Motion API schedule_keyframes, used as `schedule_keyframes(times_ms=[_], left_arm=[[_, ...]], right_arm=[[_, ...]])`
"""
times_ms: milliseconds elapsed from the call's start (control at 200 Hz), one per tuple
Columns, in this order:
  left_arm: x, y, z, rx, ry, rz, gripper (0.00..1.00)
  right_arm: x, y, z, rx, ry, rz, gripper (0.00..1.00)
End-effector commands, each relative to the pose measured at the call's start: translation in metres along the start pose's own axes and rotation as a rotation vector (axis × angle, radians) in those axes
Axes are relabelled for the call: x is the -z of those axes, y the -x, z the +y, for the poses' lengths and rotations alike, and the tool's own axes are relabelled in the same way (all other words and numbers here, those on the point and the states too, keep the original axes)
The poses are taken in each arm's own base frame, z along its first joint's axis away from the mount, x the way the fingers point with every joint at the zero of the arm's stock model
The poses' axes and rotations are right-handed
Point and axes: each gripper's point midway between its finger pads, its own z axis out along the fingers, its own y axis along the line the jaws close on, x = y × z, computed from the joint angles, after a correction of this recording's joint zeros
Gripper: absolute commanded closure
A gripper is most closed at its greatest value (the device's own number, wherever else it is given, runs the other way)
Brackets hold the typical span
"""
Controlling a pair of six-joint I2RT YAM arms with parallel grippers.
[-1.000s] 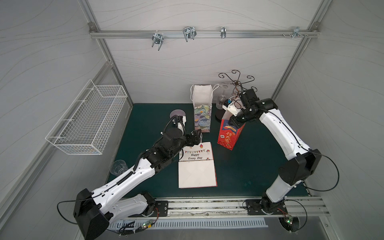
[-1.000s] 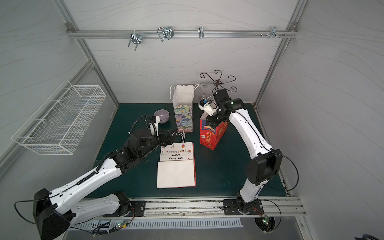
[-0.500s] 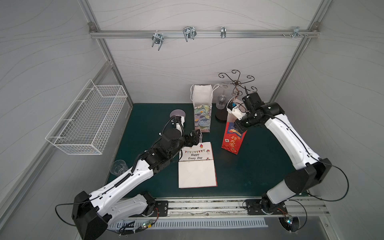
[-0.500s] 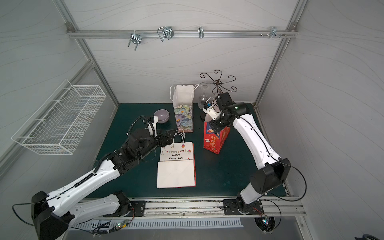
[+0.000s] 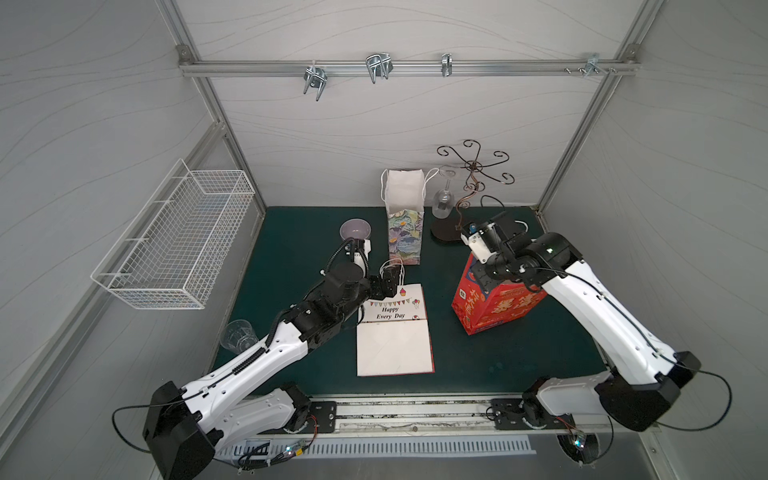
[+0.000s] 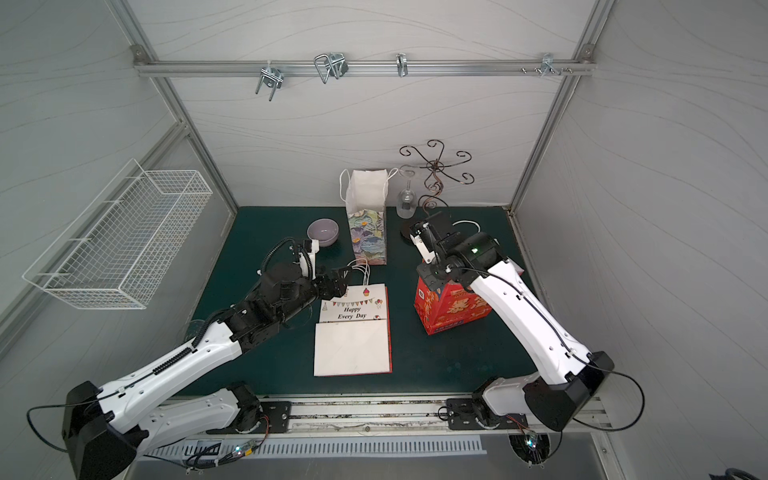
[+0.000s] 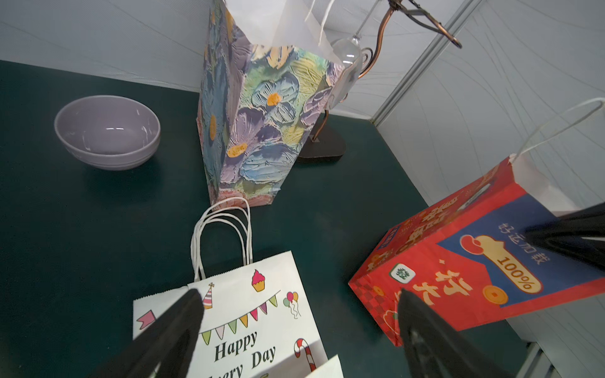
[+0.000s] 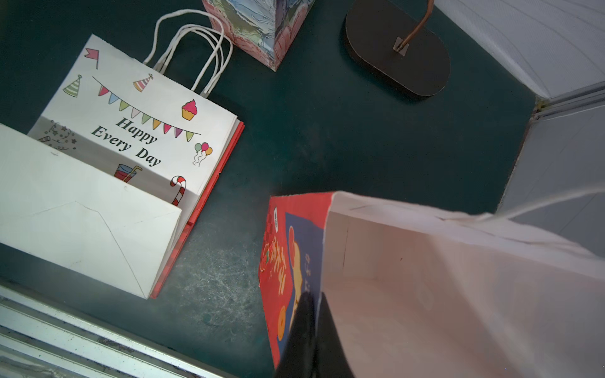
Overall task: Put away the paper bag
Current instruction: Adjust the paper bag at the center of the board.
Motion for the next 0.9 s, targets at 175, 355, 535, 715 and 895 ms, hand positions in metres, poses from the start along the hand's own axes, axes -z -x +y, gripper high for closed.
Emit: schedule_keyframes(times_ms=[175,355,535,715,895], left_arm=[[-0.001,0.008,-0.052,-0.093,-0.291,-0.035,0.06],[0.0,0.003,-0.091,-0.176,-0.497,-0.01,0.06],[0.006,-0.013,-0.131,-0.319,-0.688,0.008,0.06],[-0.003,-0.027,-0.151,-0.378,-0.742,0.029,0.06],[-0.016,-0.032,-0.16,-0.383,-0.754,0.037,0.06]], right_arm=[[-0.008,0.037,0.011,-0.091,0.005,-0.034,0.5],[0.064,0.05,-0.02,-0.14,0.014,-0.23,0.37],[0.11,0.012,-0.091,-0.339,-0.142,-0.328,0.37],[0.102,-0.045,-0.145,-0.539,-0.259,-0.268,0.31],[0.065,-0.049,-0.156,-0.611,-0.154,-0.232,0.25]])
